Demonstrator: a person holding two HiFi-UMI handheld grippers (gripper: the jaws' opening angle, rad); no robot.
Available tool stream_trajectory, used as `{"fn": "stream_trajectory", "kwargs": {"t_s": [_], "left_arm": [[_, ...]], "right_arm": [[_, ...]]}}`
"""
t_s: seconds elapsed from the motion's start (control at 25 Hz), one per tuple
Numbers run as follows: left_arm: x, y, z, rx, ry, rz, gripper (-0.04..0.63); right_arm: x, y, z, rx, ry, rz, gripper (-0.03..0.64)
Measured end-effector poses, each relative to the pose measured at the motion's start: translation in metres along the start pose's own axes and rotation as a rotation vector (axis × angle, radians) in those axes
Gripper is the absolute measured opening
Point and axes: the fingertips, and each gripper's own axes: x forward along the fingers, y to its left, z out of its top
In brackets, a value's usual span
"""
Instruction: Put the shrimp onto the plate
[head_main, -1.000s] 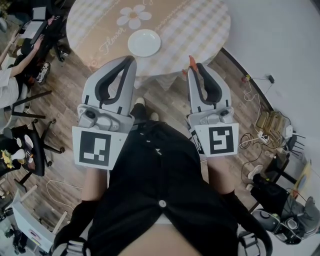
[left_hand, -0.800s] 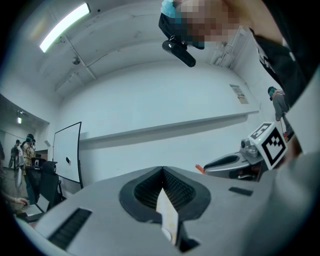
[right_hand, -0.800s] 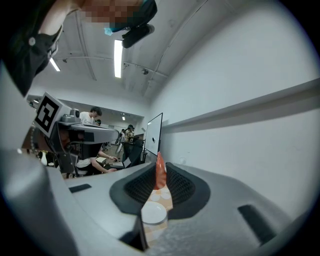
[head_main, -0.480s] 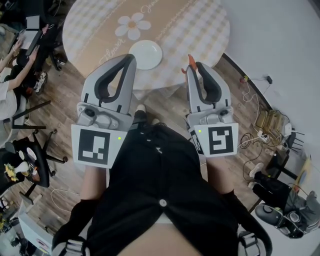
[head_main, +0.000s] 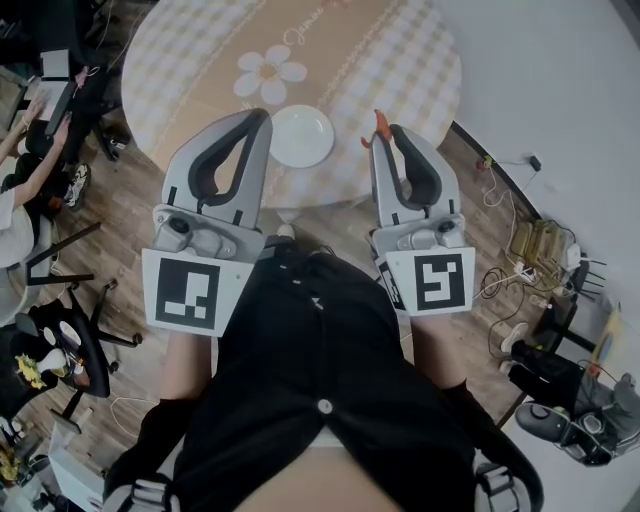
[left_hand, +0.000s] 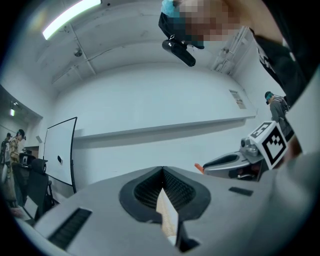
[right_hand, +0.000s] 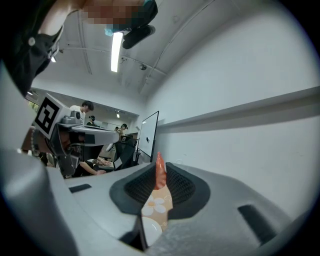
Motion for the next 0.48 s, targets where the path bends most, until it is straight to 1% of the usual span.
{"fn": "stream_trajectory", "kwargs": {"t_s": [0.08, 0.24, 0.48], "left_arm": [[0.002, 0.009, -0.001, -0.002, -0.003, -0.003, 0.003], [0.007, 0.013, -0.003, -0.008, -0.005, -0.017, 0.003], [0.008, 0.029, -0.009, -0.017, -0.008, -0.029, 0.003]], "right_arm": [[0.009, 0.002, 0.002, -0.001, 0.001, -0.005, 0.052], [0.014, 0.002, 0.0, -0.003, 0.006, -0.015, 0.052], [0.027, 0.012, 0.002, -0.007, 0.017, -0.02, 0.051]]}}
